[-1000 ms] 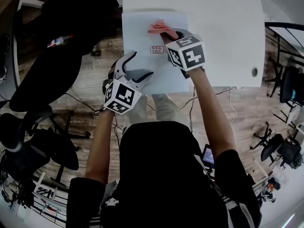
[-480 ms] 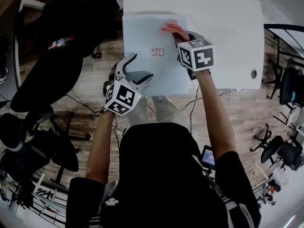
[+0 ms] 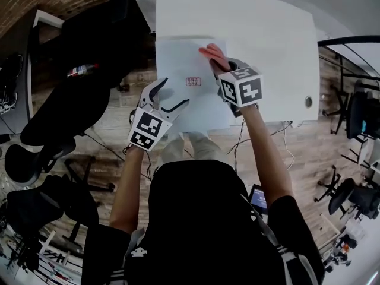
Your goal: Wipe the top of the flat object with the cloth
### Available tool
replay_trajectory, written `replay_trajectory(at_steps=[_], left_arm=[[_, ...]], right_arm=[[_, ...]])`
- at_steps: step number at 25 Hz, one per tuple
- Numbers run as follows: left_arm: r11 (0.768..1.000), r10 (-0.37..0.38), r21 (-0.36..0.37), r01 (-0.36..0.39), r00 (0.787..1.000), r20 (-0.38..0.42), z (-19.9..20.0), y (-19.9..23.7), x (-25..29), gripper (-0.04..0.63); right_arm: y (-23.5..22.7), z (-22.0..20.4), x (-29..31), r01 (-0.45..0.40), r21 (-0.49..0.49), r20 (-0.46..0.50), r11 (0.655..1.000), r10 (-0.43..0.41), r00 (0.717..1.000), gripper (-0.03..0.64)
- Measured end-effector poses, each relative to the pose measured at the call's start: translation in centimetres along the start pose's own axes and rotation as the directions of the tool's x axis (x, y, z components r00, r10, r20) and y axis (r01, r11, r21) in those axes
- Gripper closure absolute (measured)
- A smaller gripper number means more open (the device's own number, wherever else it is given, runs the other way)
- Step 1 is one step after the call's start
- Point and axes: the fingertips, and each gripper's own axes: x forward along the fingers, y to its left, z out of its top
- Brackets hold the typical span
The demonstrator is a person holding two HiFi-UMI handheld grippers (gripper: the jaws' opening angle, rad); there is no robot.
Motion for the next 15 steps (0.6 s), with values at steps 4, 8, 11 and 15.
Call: replay_trajectory(at_steps=[4,8,11,15], left_arm=[[0.998,0.041,0.041,-0.043,0.997,0.059,3.7,1.5,-1.5,0.281],[0.995,0.081,0.039,-0.088,0.985,0.149,8.1,3.2,-3.7,0.374],[0.996,0.085,0.011,-0.090,0.973,0.216,11.4,3.5,-5.3,0.391],[0.992,0.109,0.035,-0.121,0.962,0.252,14.9,3.8,-6.8,0.449]], right_arm=[[1.2,2.4,-2.1,-0.012,-0.011,0.057,1.000,0.013,0.998,0.569],[2.6,4.7,-4.6,-0.029,-0.027,0.113,0.999,0.032,0.993,0.569],[3.7,6.2,-6.5,-0.044,-0.036,0.157,0.998,0.049,0.986,0.569],[4.6,9.2,-9.2,-0.048,-0.039,0.245,0.998,0.056,0.968,0.569]])
